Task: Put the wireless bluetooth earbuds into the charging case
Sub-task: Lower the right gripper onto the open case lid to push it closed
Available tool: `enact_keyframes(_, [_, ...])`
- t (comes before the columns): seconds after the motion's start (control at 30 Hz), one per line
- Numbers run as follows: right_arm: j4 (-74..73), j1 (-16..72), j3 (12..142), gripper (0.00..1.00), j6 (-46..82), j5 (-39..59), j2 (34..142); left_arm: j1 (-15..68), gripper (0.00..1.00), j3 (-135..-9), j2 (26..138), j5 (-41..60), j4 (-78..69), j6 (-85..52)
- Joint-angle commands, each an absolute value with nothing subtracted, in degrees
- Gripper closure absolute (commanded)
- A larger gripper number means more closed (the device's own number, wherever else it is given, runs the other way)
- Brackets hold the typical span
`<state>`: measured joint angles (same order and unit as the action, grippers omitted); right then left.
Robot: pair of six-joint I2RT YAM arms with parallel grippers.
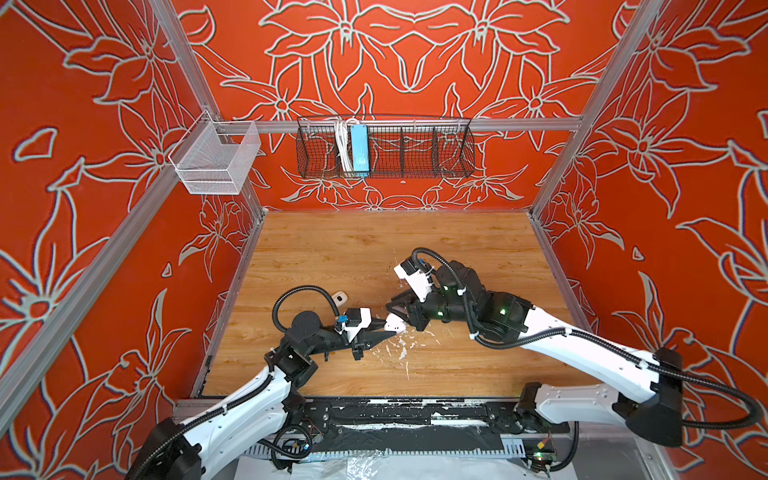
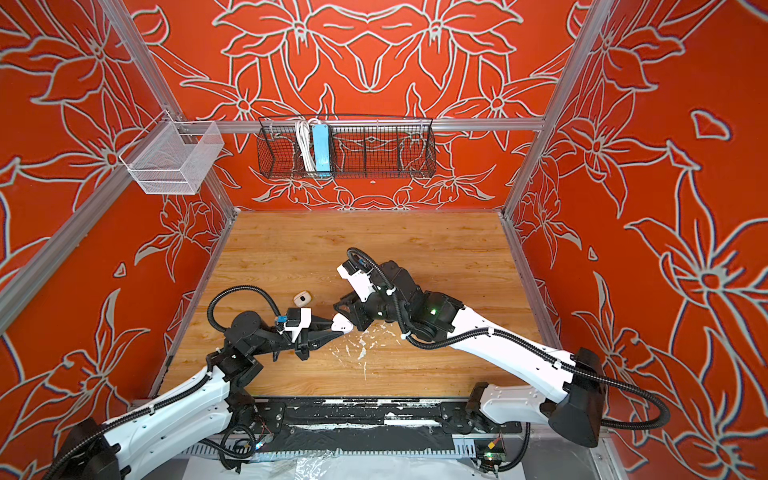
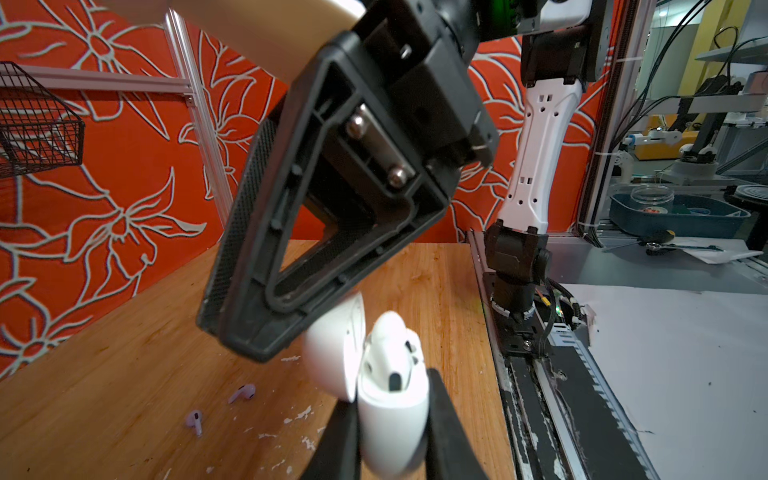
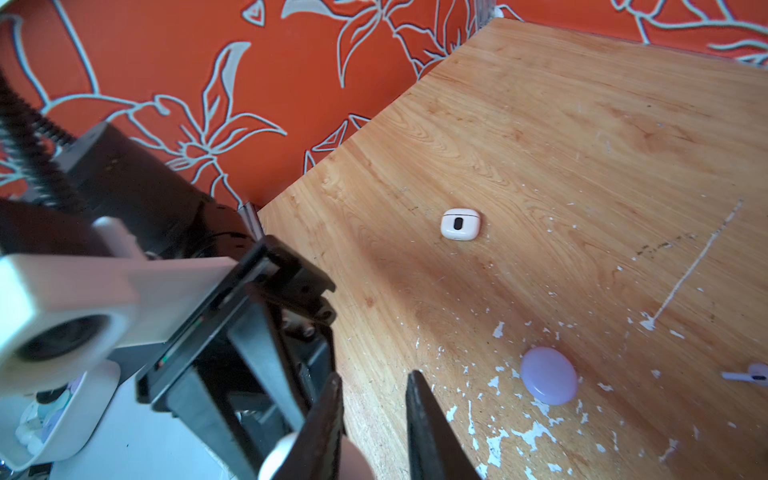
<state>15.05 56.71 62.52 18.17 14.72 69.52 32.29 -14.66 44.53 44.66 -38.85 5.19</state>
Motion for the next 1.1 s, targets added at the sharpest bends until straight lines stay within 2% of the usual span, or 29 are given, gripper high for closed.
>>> enact_keyframes(0.0, [16.4, 58.2, 60.5, 0.71, 16.3, 13.8, 67.4, 32.3, 1.00, -16.1, 43.9, 42.6, -40.3, 6.0])
enact_keyframes(0.27, [19.0, 58.3, 60.6, 0.72, 19.0, 11.9, 68.1, 32.3, 1.00, -15.3, 42.5, 41.2, -40.3, 6.5])
enact_keyframes(0.37, [19.8, 58.3, 61.8, 0.75, 20.7, 12.2, 69.3, 32.3, 1.00, -14.8, 42.3, 41.0, -41.1, 6.7])
enact_keyframes(0.47, [21.9, 58.2, 63.0, 0.79, 22.3, 7.9, 69.4, 32.3, 1.00, -14.9, 42.6, 41.7, -41.1, 7.3])
enact_keyframes(0.63, [26.0, 57.9, 66.0, 0.80, 22.1, 2.1, 71.1, 32.9, 1.00, -14.0, 43.6, 43.5, -43.2, 9.3])
enact_keyframes(0.83, [27.2, 57.9, 66.6, 0.80, 19.9, 5.5, 73.8, 33.3, 1.00, -14.1, 44.4, 44.1, -42.9, 11.2])
enact_keyframes(1.07, [23.1, 57.9, 63.5, 0.80, 17.5, 12.2, 70.4, 33.6, 1.00, -14.1, 45.2, 44.6, -42.8, 12.3])
